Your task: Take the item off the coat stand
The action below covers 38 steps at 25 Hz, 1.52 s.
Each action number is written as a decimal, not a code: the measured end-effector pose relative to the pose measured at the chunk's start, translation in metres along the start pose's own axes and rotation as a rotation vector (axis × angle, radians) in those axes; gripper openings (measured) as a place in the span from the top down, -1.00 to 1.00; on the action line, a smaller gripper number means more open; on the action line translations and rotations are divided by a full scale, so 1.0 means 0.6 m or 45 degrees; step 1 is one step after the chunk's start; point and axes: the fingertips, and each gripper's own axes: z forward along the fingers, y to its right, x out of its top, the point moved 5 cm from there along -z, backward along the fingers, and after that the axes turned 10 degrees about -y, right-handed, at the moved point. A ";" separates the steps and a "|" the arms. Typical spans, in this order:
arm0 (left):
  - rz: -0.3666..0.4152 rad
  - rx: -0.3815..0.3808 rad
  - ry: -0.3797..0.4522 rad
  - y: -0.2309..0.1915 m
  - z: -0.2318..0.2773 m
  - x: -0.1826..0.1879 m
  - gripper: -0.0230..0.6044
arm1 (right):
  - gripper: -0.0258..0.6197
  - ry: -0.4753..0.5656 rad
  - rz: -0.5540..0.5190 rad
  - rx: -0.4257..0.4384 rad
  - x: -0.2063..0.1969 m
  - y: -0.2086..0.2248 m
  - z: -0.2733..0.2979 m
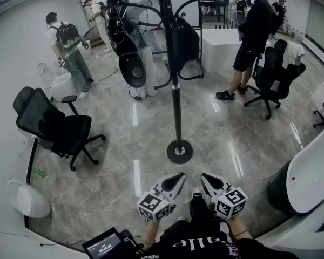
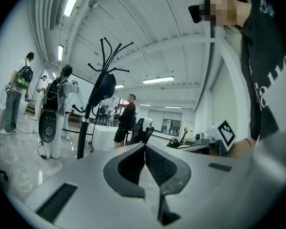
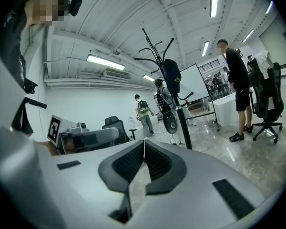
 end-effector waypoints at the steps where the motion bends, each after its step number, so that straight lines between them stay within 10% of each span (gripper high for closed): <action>1: -0.003 -0.001 -0.005 -0.006 0.008 0.000 0.91 | 0.86 0.001 0.007 -0.003 0.003 0.011 0.005; 11: -0.047 0.012 -0.008 -0.109 0.123 0.043 0.91 | 0.86 0.030 0.007 -0.032 0.093 0.160 0.078; 27: -0.037 0.036 0.003 -0.227 0.297 0.132 0.91 | 0.84 0.318 -0.360 0.074 0.475 0.331 0.211; 31: -0.042 0.039 -0.021 -0.245 0.297 0.133 0.91 | 0.45 0.386 -0.479 0.074 0.574 0.341 0.247; 38: -0.011 -0.025 -0.039 -0.292 0.305 0.163 0.91 | 0.31 0.483 -0.560 0.009 0.724 0.358 0.285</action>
